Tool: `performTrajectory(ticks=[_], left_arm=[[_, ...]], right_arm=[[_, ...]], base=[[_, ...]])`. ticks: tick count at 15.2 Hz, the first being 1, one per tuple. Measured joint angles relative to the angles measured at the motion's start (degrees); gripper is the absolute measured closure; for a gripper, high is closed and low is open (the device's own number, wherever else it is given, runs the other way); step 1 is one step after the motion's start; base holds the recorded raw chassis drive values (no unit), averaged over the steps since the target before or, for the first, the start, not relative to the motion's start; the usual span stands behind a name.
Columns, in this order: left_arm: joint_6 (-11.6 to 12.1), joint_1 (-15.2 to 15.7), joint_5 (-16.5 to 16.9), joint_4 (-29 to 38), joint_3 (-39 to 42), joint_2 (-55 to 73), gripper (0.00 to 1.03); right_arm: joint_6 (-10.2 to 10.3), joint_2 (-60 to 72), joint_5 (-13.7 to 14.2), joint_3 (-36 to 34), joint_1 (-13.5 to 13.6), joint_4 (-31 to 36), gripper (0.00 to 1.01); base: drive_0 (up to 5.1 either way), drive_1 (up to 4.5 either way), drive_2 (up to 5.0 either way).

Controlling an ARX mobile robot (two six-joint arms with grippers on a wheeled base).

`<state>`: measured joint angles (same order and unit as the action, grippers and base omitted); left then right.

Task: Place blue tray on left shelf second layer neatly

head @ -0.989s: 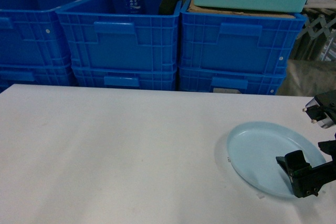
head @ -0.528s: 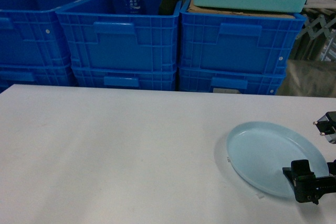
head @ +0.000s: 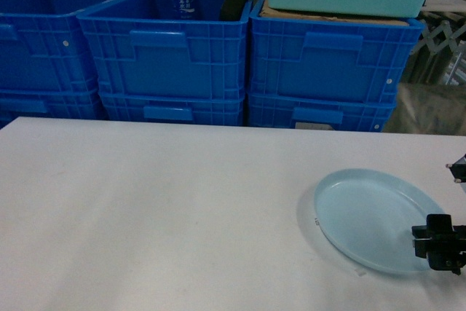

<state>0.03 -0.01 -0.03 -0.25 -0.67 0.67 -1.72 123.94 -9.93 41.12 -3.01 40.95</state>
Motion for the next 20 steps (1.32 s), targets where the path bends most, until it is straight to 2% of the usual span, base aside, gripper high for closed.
performTrajectory(ticks=[5,7,11,14,16,18,20], left_arm=[[0.00,0.00,0.00,0.00,0.00,0.00,0.05],[0.00,0.00,0.00,0.00,0.00,0.00,0.05],[0.00,0.00,0.00,0.00,0.00,0.00,0.05],[0.00,0.00,0.00,0.00,0.00,0.00,0.05],[0.00,0.00,0.00,0.00,0.00,0.00,0.05],[0.00,0.00,0.00,0.00,0.00,0.00,0.05],[0.00,0.00,-0.02,0.00,0.00,0.00,0.05]], right_arm=[[2.80,0.35,-2.32,-1.62,0.13,2.95,1.00],[3.87,0.28,-2.36,-2.71,0.68,4.63,0.99],[3.54,-1.95,-2.32,-8.61,3.15,11.32,0.99],[0.61,-6.60,-1.55,-14.01,3.87,19.74,0.99],[-0.28,-10.47,-1.38,-17.29,3.78,23.26,0.99],[-0.55,-16.44,-2.14,-20.50,3.78,23.98,0.99],[-0.74,-25.88,-2.93,-23.26,4.13,21.55,0.99]], base=[[0.0,0.00,0.0],[0.0,0.00,0.0],[0.0,0.00,0.0],[0.0,0.00,0.0],[0.0,0.00,0.0],[0.0,0.00,0.0],[0.0,0.00,0.0]])
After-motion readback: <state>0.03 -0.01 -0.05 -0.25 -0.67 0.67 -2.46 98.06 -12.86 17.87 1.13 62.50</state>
